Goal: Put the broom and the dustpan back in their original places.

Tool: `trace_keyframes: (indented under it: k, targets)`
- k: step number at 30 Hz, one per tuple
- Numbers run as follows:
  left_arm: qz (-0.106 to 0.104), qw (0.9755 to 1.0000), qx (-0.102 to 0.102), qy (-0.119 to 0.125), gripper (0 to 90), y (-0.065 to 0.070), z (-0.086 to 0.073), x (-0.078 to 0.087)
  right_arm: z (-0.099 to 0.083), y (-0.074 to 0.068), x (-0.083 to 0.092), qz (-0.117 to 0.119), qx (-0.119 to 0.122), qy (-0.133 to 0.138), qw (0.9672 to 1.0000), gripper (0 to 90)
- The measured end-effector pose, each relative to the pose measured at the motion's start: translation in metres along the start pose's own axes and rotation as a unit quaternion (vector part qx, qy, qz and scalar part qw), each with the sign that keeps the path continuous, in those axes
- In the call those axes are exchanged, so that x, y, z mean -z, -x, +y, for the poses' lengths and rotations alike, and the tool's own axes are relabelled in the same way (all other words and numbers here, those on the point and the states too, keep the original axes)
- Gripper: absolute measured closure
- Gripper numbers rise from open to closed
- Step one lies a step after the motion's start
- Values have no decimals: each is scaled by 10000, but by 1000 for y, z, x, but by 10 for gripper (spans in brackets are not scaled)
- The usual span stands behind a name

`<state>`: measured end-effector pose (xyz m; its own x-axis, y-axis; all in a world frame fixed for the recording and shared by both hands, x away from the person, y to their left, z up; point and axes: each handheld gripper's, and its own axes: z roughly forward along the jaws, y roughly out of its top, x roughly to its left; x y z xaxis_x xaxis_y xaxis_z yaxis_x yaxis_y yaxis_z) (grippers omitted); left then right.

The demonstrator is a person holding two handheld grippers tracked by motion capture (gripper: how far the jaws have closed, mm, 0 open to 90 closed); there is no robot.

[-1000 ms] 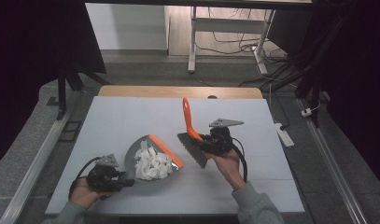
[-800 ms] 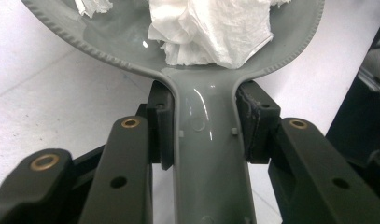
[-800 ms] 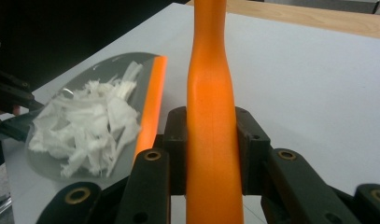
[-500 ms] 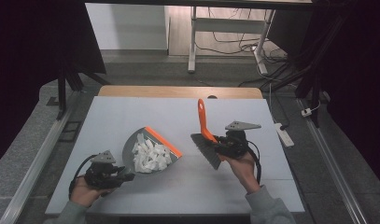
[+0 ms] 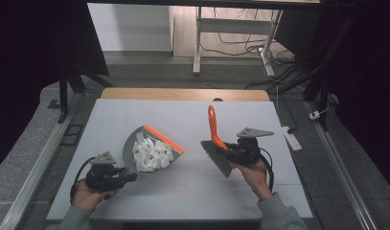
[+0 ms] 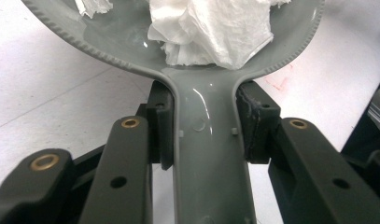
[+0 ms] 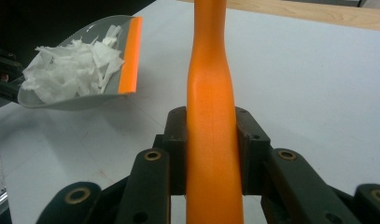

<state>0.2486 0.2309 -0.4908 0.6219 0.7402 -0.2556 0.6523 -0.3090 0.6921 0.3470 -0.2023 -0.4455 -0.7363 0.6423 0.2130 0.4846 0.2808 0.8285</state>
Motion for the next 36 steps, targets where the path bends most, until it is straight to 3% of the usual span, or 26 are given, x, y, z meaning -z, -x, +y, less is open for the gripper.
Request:
trace_keyframes:
  k: [13,18,25,36]
  targets:
    - [279,9992,288,54,618,-4,-1,-2,-8,9,15,15,-97,-23,9999,703]
    - [419,9977,520,121,618,-5,-1,-4,-13,12,22,29,-159,-56,9999,703]
    - [651,9944,816,165,619,-5,-1,-7,-22,17,28,90,-324,-159,9993,703]
    - [1142,9834,1383,290,619,-8,-2,-16,-34,24,35,204,-472,-393,9979,703]
